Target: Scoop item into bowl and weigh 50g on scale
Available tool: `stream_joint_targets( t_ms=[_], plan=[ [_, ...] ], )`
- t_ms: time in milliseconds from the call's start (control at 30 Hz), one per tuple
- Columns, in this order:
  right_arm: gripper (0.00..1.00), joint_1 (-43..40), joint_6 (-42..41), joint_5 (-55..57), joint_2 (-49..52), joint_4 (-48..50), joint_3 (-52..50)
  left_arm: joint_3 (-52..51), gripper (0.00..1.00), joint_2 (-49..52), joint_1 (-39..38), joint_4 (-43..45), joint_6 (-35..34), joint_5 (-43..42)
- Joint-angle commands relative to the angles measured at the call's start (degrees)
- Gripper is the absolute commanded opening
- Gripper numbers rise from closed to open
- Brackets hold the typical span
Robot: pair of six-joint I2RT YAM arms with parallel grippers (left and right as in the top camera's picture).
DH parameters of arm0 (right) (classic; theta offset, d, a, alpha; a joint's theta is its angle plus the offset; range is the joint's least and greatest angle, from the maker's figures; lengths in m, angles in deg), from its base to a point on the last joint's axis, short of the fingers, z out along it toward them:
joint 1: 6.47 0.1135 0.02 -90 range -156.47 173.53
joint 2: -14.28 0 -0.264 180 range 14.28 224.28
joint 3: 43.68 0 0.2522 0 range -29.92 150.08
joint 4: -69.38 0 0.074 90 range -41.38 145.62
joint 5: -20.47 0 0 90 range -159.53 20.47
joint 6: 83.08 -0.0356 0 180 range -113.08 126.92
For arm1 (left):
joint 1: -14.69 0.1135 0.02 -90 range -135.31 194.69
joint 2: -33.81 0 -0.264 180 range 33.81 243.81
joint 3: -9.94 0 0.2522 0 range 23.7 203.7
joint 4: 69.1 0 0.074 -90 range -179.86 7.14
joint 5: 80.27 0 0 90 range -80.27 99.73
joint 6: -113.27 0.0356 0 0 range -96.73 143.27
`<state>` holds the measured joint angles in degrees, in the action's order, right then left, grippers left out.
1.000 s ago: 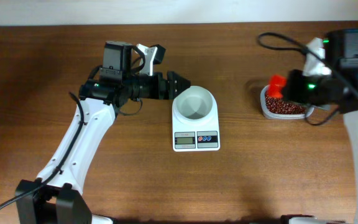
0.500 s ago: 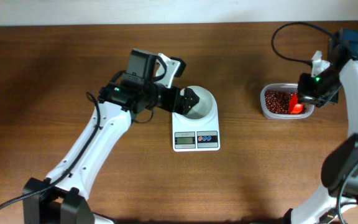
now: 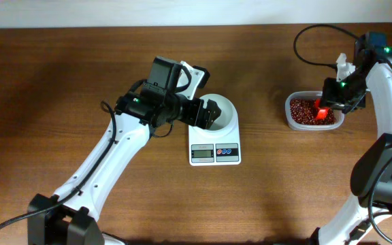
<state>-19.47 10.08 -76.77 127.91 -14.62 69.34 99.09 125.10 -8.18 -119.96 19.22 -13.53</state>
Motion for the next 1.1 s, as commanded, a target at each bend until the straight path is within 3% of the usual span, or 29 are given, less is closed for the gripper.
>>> stream_joint_targets(
  t_ms=[0,167,367,600,767,867,1067],
  plan=[
    [0.52,-0.15,0.04,0.42,0.87,0.24,0.50,0.50,0.96,-0.35,-0.13,-0.09,0.94,0.63],
    [0.64,-0.15,0.02,0.42,0.85,-1.57,3.76,0.50,0.96,-0.35,-0.13,-0.15,0.94,0.66],
    [0.64,-0.13,-0.66,-0.04,-1.03,-13.70,13.68,0.50,0.96,-0.35,-0.13,-0.13,0.94,0.68],
    [0.65,0.70,-4.55,0.74,-12.55,-14.73,12.50,0.50,0.96,-0.35,-0.13,-0.22,0.94,0.85],
    [0.66,5.49,-10.14,9.31,-19.63,-6.23,1.99,0.50,0.97,-0.35,-0.13,-0.04,0.92,1.07],
    [0.66,8.59,-11.43,10.01,-23.65,4.09,-10.03,0.50,0.97,-0.35,-0.13,-0.09,0.92,3.67],
    [0.68,8.59,-13.09,17.73,-24.26,19.76,-27.02,0.50,0.97,-0.35,-0.13,-0.24,0.92,4.24]
  ],
)
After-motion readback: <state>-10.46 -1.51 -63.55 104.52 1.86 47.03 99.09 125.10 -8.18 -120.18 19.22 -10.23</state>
